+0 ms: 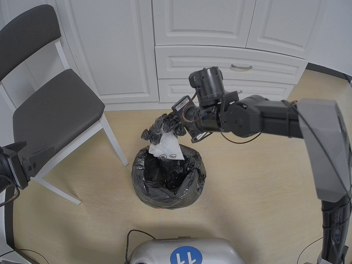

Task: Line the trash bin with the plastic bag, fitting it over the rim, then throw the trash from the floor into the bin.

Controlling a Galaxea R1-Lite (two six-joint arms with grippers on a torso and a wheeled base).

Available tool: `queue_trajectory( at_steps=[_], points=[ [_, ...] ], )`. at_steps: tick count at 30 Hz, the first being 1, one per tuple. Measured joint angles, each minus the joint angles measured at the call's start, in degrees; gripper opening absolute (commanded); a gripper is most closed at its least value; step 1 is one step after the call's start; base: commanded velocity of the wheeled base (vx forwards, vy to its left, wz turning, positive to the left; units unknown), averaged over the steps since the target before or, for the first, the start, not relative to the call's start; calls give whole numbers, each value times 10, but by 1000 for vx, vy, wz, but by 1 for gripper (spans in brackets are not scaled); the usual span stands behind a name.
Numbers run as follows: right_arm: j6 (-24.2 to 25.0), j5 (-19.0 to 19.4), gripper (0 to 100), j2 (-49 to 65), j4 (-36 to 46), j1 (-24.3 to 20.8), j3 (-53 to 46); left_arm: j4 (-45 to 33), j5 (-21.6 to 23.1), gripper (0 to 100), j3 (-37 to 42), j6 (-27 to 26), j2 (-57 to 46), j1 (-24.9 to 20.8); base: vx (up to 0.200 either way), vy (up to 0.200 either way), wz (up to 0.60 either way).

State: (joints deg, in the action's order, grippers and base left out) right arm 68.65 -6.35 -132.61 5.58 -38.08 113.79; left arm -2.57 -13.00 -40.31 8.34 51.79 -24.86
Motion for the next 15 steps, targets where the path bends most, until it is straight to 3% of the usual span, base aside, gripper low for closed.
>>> queue_trajectory(
  at_steps=[15],
  points=[
    [-1, -5, 0, -115, -2, 21, 8, 0, 0, 100, 0, -1, -2, 8, 0, 0, 0]
  ],
)
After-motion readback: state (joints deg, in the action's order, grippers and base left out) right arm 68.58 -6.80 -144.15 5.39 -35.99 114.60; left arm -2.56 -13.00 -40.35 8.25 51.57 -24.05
